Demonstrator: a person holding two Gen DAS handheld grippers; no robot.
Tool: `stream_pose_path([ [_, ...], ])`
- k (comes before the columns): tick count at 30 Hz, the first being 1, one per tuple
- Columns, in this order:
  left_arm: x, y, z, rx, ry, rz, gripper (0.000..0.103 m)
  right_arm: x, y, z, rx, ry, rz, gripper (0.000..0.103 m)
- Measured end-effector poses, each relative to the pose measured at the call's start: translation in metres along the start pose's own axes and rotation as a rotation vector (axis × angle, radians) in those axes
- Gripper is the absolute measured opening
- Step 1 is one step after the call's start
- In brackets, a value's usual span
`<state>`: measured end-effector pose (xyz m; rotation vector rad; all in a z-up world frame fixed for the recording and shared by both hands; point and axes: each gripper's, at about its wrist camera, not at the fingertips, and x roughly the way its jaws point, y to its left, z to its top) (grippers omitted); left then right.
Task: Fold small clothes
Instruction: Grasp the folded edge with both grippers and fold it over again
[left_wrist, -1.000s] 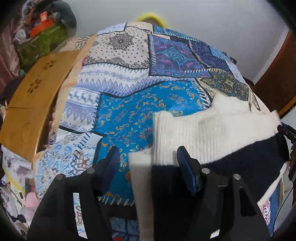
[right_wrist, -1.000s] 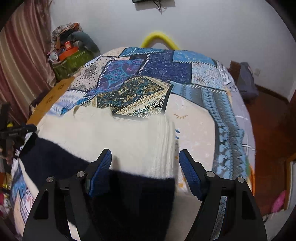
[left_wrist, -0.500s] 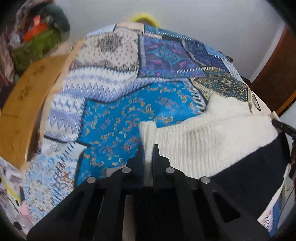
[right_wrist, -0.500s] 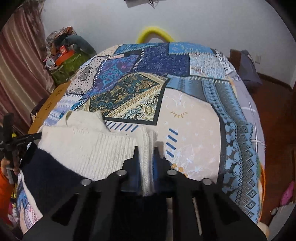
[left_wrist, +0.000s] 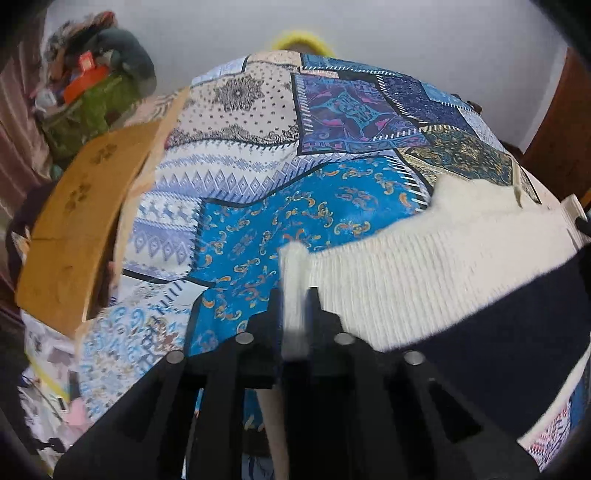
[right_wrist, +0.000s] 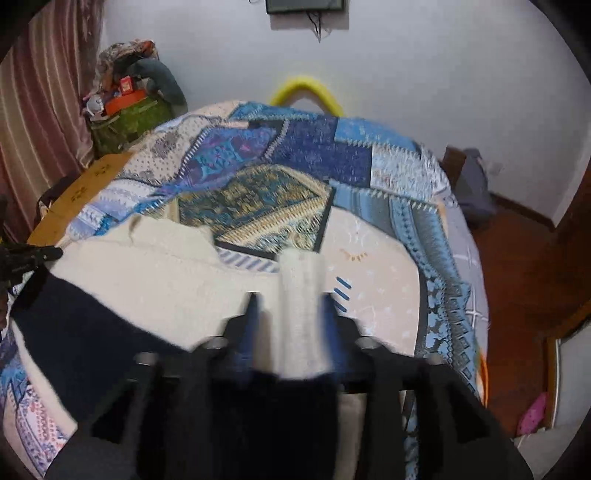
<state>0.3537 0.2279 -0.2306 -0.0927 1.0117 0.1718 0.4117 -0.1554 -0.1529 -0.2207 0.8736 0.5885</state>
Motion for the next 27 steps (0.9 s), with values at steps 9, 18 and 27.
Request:
stream_pose_path([
  [9, -0.068, -0.034, -0.003, 0.006, -0.114, -0.12, 0.068, -0.035, 0.073, 0.003, -0.119, -0.073, 0.194, 0.06],
  [18, -0.041, -0.082, -0.015, 0.028, -0.04, -0.202, 0.07, 0.02, 0.124, -0.017, -0.141, 0.053, 0.281, 0.06],
  [27, -0.028, -0.063, -0.051, -0.008, -0.018, -0.168, 0.085, 0.009, 0.104, -0.046, -0.159, 0.057, 0.23, 0.06],
])
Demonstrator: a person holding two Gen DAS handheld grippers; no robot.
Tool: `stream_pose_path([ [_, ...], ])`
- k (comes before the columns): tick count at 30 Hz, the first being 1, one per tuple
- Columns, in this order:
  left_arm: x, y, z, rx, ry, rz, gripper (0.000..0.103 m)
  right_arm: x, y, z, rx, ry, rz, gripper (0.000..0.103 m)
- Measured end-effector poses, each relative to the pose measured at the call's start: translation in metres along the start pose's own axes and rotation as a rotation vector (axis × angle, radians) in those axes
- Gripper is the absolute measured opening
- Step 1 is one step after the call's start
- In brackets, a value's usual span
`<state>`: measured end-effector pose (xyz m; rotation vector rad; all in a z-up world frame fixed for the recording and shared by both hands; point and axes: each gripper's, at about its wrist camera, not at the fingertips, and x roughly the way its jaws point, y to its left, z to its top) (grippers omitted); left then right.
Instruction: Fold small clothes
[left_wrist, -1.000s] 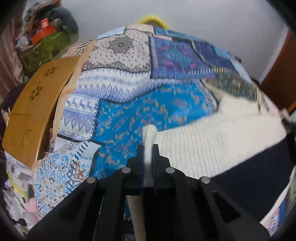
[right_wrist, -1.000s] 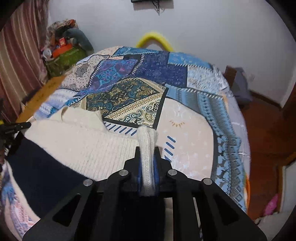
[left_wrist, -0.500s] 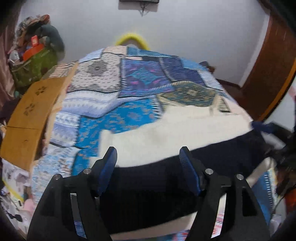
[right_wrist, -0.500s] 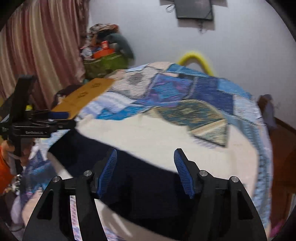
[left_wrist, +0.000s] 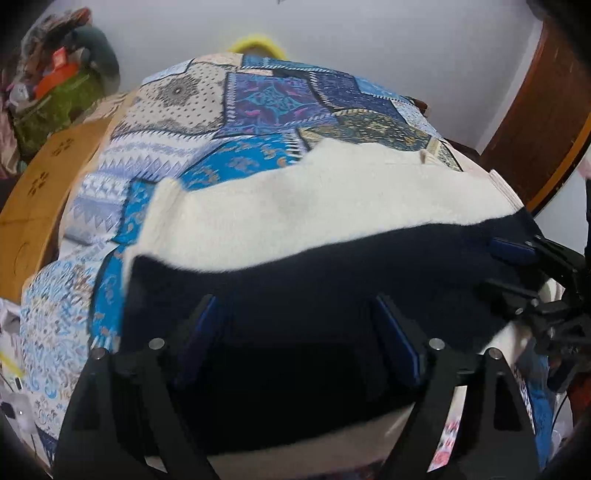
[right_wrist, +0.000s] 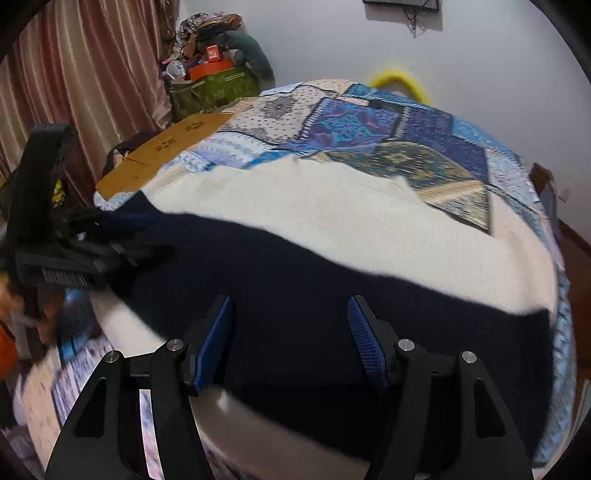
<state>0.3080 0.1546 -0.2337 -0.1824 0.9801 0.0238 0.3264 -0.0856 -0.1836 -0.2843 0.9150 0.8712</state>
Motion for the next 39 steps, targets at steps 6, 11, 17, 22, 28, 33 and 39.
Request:
stream_pose_path([
  [6, -0.019, 0.032, -0.019, 0.019, 0.004, 0.138, 0.084, -0.035, -0.042, -0.033, 0.091, -0.001, -0.105, 0.06],
  [11, -0.029, 0.063, -0.04, -0.022, 0.024, 0.212, 0.084, -0.069, -0.076, -0.06, 0.212, -0.03, -0.152, 0.057],
  [17, -0.05, 0.088, -0.057, -0.109, 0.007, 0.22, 0.084, -0.098, -0.092, -0.08, 0.29, -0.041, -0.226, 0.061],
  [22, -0.068, 0.089, -0.058, -0.166, -0.008, 0.226, 0.084, -0.117, -0.091, -0.075, 0.292, -0.072, -0.247, 0.061],
  [28, -0.089, 0.064, -0.064, -0.227, -0.026, 0.132, 0.087, -0.131, -0.054, -0.045, 0.201, -0.171, -0.181, 0.063],
  [33, -0.072, 0.039, -0.075, -0.249, 0.047, 0.009, 0.088, -0.108, -0.014, -0.029, 0.125, -0.183, -0.087, 0.065],
  [39, -0.044, 0.039, -0.076, -0.45, 0.128, -0.188, 0.091, -0.035, 0.004, -0.029, 0.052, -0.032, -0.085, 0.065],
])
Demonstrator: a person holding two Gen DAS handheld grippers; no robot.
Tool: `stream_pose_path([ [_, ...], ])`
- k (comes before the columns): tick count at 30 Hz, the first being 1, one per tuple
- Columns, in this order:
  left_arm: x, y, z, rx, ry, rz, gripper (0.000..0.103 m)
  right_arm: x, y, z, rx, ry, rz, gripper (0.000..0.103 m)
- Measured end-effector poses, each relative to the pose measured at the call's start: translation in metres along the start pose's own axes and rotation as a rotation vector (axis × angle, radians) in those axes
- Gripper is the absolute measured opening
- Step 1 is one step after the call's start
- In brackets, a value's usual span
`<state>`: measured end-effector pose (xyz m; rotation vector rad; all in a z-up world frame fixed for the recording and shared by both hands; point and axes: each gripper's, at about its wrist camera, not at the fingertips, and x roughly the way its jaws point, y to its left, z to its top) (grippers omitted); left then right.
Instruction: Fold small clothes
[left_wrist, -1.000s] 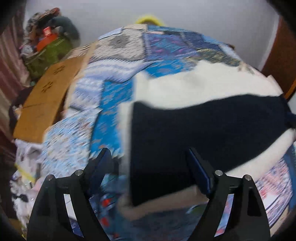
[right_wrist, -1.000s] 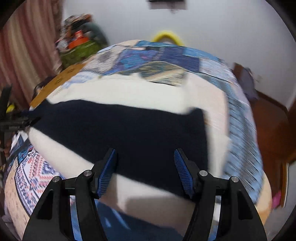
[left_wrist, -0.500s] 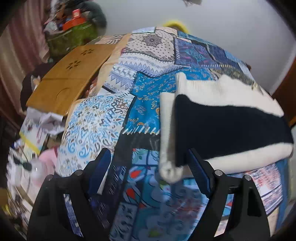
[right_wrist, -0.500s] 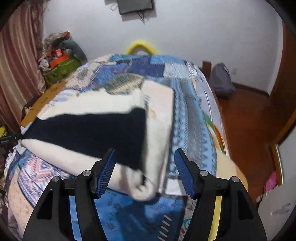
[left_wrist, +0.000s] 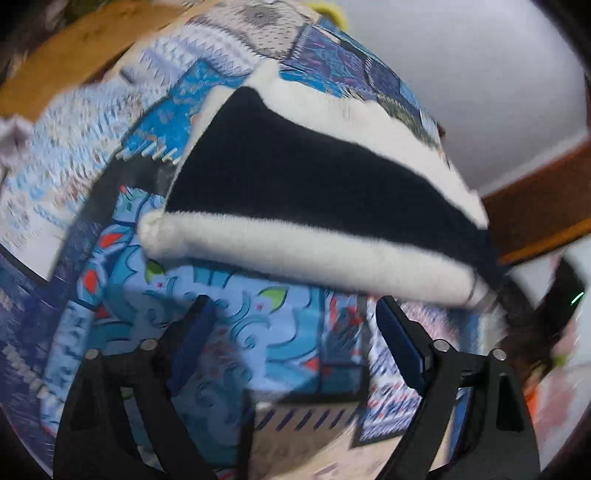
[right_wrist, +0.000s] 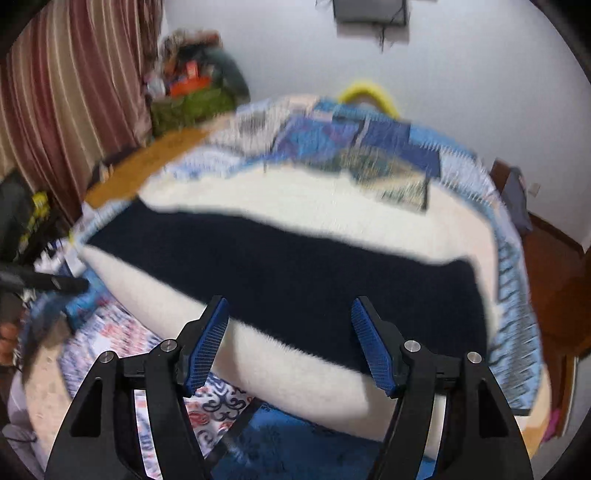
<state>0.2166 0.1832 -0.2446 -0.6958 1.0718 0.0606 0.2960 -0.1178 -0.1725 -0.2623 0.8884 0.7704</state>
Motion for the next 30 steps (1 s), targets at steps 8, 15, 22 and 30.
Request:
stream_pose_path([
  [8, 0.028, 0.019, 0.039, -0.156, -0.042, -0.132, 0.099, 0.011, -0.011, -0.014, 0.059, 0.026, 0.063, 0.067],
  [15, 0.046, 0.048, 0.078, -0.295, -0.103, -0.137, 0.079, 0.009, -0.007, -0.016, 0.054, 0.025, 0.061, 0.067],
  [22, 0.031, 0.063, 0.085, -0.336, -0.155, -0.112, 0.03, -0.01, -0.011, -0.005, 0.053, 0.019, 0.055, 0.067],
  [30, -0.066, 0.038, 0.106, -0.213, -0.343, -0.005, 0.028, -0.038, -0.036, -0.012, 0.1, -0.022, 0.009, 0.067],
])
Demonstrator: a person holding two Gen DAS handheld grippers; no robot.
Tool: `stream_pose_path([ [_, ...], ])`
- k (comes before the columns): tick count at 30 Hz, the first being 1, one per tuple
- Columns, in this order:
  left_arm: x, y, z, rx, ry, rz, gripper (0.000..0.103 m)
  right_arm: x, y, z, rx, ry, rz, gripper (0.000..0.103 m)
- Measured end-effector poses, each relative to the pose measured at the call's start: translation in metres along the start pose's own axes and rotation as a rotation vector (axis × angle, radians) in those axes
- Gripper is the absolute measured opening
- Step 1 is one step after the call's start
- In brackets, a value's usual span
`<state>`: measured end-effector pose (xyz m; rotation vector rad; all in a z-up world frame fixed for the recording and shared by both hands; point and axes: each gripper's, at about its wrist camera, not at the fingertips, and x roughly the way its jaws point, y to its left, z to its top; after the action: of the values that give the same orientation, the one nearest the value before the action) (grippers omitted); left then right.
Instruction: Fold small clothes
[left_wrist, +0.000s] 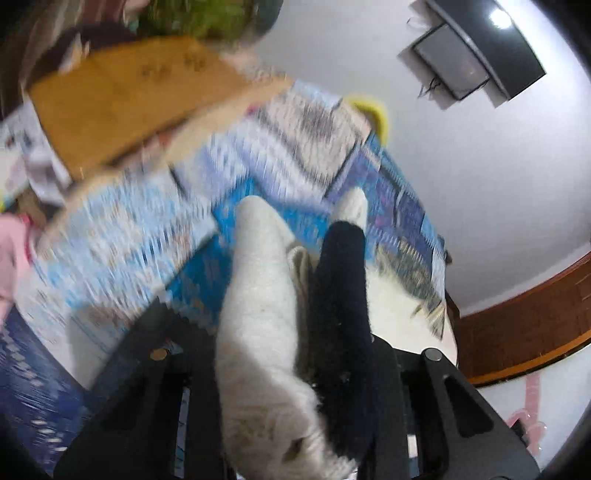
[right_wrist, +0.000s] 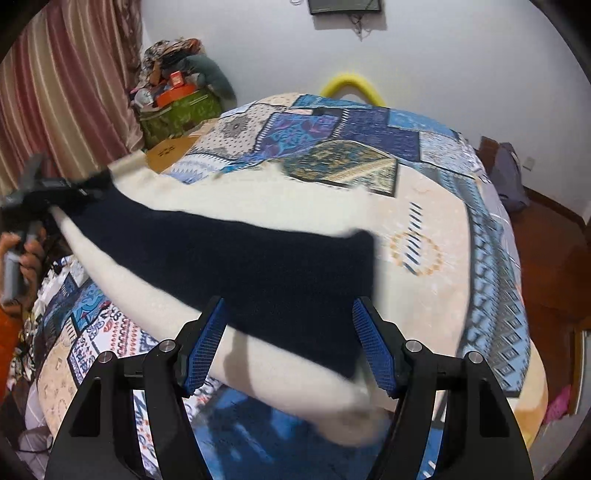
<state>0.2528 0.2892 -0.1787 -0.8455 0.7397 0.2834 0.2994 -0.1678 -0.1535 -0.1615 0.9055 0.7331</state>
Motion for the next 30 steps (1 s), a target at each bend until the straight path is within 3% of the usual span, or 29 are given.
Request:
stream_pose_path([
  [7, -0.033, -0.094, 0.01, 0.216, -0.077, -0.005, 0.028, 0.016, -0.015, -0.017, 0.094, 0.028, 0.024, 0.066],
  [14, -0.02, -0.226, -0.035, 0.501, -0.097, -0.034, 0.028, 0.03, -0.022, -0.025, 0.151, 0.043, 0.089, 0.065],
  [19, 0.002, -0.291, -0.074, 0.645, -0.109, -0.031, 0.027, 0.028, -0.024, -0.028, 0.17, 0.033, 0.111, 0.064],
  [24, 0.032, -0.318, -0.126, 0.758, -0.067, -0.014, 0.027, 0.024, -0.028, -0.029, 0.188, 0.021, 0.133, 0.064],
  [30, 0.059, -0.307, -0.192, 0.876, 0.089, -0.005, 0.027, 0.008, -0.032, -0.031, 0.179, -0.002, 0.13, 0.064],
])
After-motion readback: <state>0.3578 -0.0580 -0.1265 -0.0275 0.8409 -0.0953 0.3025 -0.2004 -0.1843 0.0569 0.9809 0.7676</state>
